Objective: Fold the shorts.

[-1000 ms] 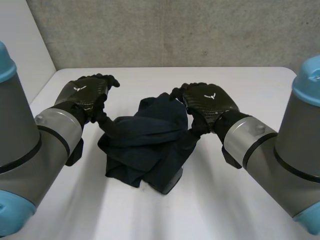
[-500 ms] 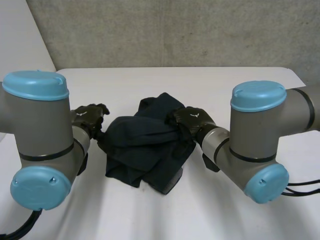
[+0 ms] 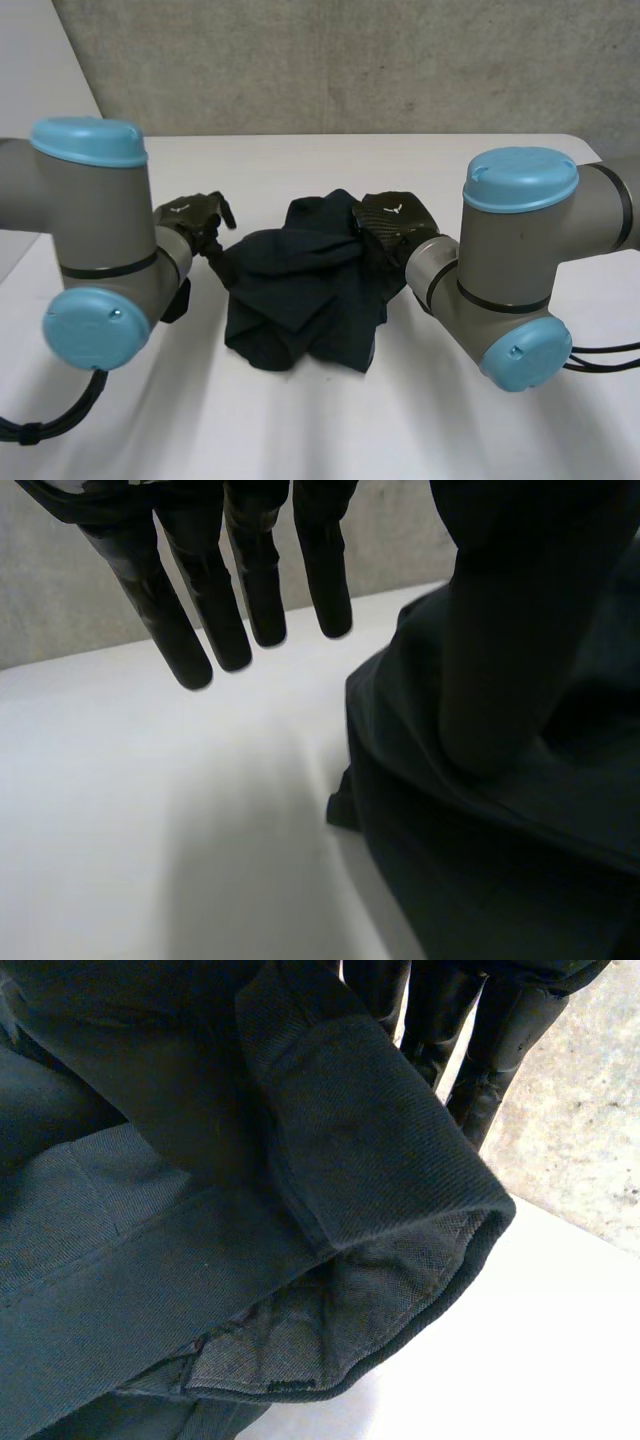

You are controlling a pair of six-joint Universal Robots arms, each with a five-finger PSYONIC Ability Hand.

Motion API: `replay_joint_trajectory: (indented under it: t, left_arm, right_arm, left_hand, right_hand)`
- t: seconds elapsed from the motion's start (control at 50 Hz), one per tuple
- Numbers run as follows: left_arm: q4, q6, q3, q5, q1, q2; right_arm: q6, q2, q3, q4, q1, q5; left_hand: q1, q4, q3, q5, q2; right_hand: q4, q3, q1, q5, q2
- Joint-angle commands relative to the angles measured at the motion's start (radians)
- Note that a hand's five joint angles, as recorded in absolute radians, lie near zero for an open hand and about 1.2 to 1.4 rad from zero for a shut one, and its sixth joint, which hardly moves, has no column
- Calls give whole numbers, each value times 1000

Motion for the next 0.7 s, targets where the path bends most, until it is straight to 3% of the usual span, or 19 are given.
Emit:
replay_joint_trajectory:
  t: [0.02, 0.16, 0.32, 0.4, 0.42, 0.46, 0.54, 0.62, 0.7]
  left_arm:
    - [-29, -68, -69, 11, -8, 111]
    - [-29, -71, -49, 6, -32, 75]
    - [-29, -69, 43, -3, -31, -80]
    - [-29, -69, 83, -9, -26, -139]
    - [-29, -68, 96, -15, -25, -152]
    - [-29, -57, 109, -22, -20, -156]
    - [-51, -42, 146, -12, -17, -142]
    - [-110, 53, 161, 6, -26, -13]
    - [-131, 214, 161, 49, -38, 130]
  right_arm:
    - [-13, -24, 20, 3, 1, 0]
    - [-16, -51, 51, -2, 2, -1]
    - [-10, -59, 68, -5, 1, -3]
    - [-4, -67, 70, -8, -7, -4]
    - [-5, -71, 70, -14, -10, -3]
    - [-8, -76, 71, -20, -12, -3]
    - [-36, -108, 53, -16, -13, -4]
    - [-186, -186, 21, 7, -12, -4]
    - [-443, -266, -10, 38, -12, 2]
  left_hand:
    - [-138, -144, -150, -143, -149]
    - [-135, -142, -147, -140, -146]
    - [-111, -118, -123, -116, -123]
    - [172, 165, 160, 167, 161]
    - [554, 547, 542, 549, 543]
    - [897, 890, 885, 892, 885]
    - [898, 891, 886, 893, 887]
    - [898, 891, 886, 893, 887]
    - [898, 891, 886, 893, 887]
  right_hand:
    - [209, 220, 454, 273, 229]
    - [209, 220, 454, 273, 229]
    - [209, 220, 454, 273, 229]
    - [209, 220, 454, 273, 229]
    - [209, 220, 454, 273, 229]
    - [209, 220, 454, 273, 229]
    - [209, 220, 454, 273, 229]
    - [209, 220, 454, 273, 229]
    - [209, 220, 454, 273, 229]
